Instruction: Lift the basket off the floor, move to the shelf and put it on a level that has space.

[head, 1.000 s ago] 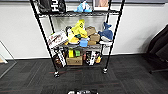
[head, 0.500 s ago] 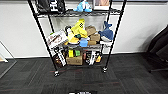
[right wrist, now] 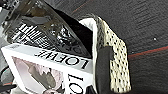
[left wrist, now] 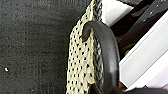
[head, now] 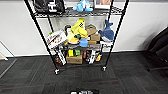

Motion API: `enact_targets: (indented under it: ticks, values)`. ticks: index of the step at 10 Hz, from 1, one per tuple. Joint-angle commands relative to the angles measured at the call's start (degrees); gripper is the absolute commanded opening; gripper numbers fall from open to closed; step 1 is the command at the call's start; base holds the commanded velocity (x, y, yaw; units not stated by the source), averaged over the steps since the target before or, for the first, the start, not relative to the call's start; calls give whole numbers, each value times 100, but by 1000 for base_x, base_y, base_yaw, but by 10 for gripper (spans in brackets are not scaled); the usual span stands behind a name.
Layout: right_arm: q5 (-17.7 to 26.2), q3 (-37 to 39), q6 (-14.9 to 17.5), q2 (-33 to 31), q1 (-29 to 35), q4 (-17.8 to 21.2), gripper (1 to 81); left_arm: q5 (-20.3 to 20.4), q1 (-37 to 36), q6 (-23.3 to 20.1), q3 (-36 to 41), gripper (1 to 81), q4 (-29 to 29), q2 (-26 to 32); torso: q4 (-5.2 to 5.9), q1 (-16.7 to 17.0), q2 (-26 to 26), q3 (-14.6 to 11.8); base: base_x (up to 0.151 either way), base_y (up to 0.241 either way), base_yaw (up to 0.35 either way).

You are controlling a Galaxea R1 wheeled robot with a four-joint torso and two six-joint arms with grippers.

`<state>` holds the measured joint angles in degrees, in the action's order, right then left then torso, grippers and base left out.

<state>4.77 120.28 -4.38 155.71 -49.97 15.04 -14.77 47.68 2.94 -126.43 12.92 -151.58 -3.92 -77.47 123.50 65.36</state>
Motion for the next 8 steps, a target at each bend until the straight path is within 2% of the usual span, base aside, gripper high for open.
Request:
enact_targets:
  ticks: [1,3,4,8]
  values:
    - [103,-393,-55,-512,544,289,10,-193,-623,40,276,10,184,268,0,365,-564,0,0,0,0]
    - [103,-419,-55,-574,509,297,10,-184,-623,40,442,10,359,373,0,601,-934,2,0,0,0]
    - [112,-419,-46,-591,483,306,10,-175,-623,40,672,10,501,496,0,723,-1126,-318,0,0,0]
    - [191,-542,-46,-626,421,297,10,-166,-606,40,1032,10,518,742,0,1206,-1884,-590,0,0,0]
